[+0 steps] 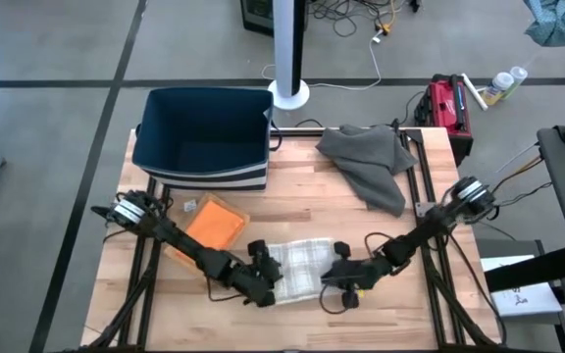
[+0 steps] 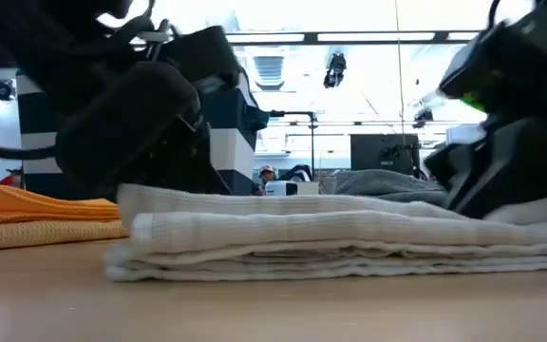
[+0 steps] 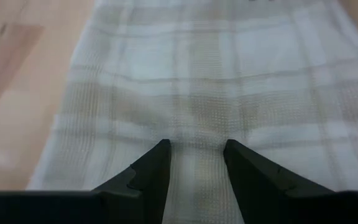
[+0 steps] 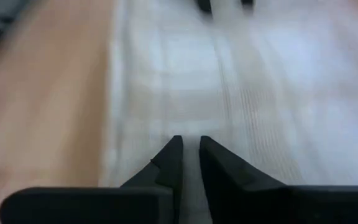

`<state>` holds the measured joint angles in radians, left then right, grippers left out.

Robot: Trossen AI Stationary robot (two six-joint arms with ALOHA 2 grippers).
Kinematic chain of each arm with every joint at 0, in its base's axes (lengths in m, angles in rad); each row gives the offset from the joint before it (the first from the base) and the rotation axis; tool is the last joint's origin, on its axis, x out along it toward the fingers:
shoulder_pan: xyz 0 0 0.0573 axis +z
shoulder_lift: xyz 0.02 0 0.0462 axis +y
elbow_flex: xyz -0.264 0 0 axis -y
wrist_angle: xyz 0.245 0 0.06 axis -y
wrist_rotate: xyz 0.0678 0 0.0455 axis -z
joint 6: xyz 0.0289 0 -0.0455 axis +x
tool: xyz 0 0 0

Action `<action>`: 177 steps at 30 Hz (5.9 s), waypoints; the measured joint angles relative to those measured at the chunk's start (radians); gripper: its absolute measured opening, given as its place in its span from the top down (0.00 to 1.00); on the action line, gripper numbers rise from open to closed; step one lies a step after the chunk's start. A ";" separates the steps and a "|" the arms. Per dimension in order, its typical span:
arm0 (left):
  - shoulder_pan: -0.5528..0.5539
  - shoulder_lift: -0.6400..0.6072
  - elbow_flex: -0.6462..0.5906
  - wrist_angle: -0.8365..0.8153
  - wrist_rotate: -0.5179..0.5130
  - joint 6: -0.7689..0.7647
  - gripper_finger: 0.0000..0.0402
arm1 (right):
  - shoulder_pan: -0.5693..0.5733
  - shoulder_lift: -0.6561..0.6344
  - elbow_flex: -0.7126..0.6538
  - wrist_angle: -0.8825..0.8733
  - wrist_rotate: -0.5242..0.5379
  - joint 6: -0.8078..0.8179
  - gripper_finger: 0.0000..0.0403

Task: Fold towel
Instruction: Fold the white patterned kitchen towel, then stack the white patterned kitchen towel on top of the orange towel

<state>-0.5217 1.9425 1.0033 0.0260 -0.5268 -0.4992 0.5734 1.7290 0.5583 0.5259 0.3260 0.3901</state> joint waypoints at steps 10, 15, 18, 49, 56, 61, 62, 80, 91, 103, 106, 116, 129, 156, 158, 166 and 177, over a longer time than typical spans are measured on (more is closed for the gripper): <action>-0.147 0.005 0.056 0.034 -0.123 -0.175 0.62 | -0.180 0.105 0.046 0.110 -0.102 -0.256 0.89; -0.147 0.003 0.185 -0.260 -0.137 -0.189 0.62 | -0.257 0.013 0.076 0.034 -0.118 -0.435 0.86; -0.148 -0.008 0.257 -0.512 -0.143 -0.229 0.62 | -0.258 -0.081 0.096 -0.071 -0.144 -0.462 0.85; -0.119 0.016 -0.013 -0.040 -0.090 -0.237 0.72 | -0.336 0.101 0.210 -0.158 -0.397 -0.362 0.65; -0.132 0.025 0.140 -0.267 -0.064 -0.277 0.72 | -0.305 -0.143 0.269 -0.516 -0.363 -0.261 0.64; -0.130 0.010 0.248 -0.463 -0.131 -0.276 0.72 | -0.313 -0.230 0.262 -0.595 -0.319 0.040 0.58; -0.130 0.010 0.257 -0.483 -0.139 -0.276 0.72 | -0.313 -0.238 0.260 -0.605 -0.316 0.114 0.57; -0.159 0.007 0.034 -0.207 -0.173 -0.300 0.72 | -0.272 -0.036 0.215 -0.537 -0.322 0.789 0.36; -0.185 0.005 0.011 -0.210 -0.178 -0.325 0.72 | -0.273 0.041 0.214 -0.311 -0.369 0.848 0.41; -0.198 0.005 0.011 -0.227 -0.175 -0.325 0.72 | -0.272 0.041 0.212 -0.318 -0.337 0.894 0.56; -0.198 0.006 0.014 -0.228 -0.180 -0.325 0.72 | -0.272 0.042 0.211 -0.319 -0.330 0.882 0.65; -0.231 -0.161 0.030 -0.411 -0.195 -0.396 0.72 | -0.272 0.027 0.211 -0.345 -0.326 0.756 0.96; -0.063 -0.577 -0.248 -0.887 -0.108 -0.917 0.72 | -0.237 -0.089 0.213 -0.526 -0.249 0.634 0.97; 0.072 -0.118 -0.194 -0.169 -0.134 -0.512 0.72 | -0.191 -0.477 0.214 -0.977 -0.309 0.741 0.97; 0.073 -0.064 -0.128 -0.138 -0.134 -0.451 0.72 | -0.192 -0.522 0.218 -1.048 -0.318 0.748 0.97; 0.078 0.028 0.081 -0.161 -0.112 -0.252 0.70 | -0.192 -0.690 0.317 -1.295 -0.329 0.736 0.97; 0.058 -0.109 0.212 -0.749 -0.223 -0.324 0.58 | -0.192 -0.690 0.577 -1.292 -0.248 0.572 0.96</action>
<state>-0.4638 1.8335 1.2152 -0.7227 -0.7500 -0.8234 0.3817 1.0388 1.1350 -0.7664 0.0783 0.9618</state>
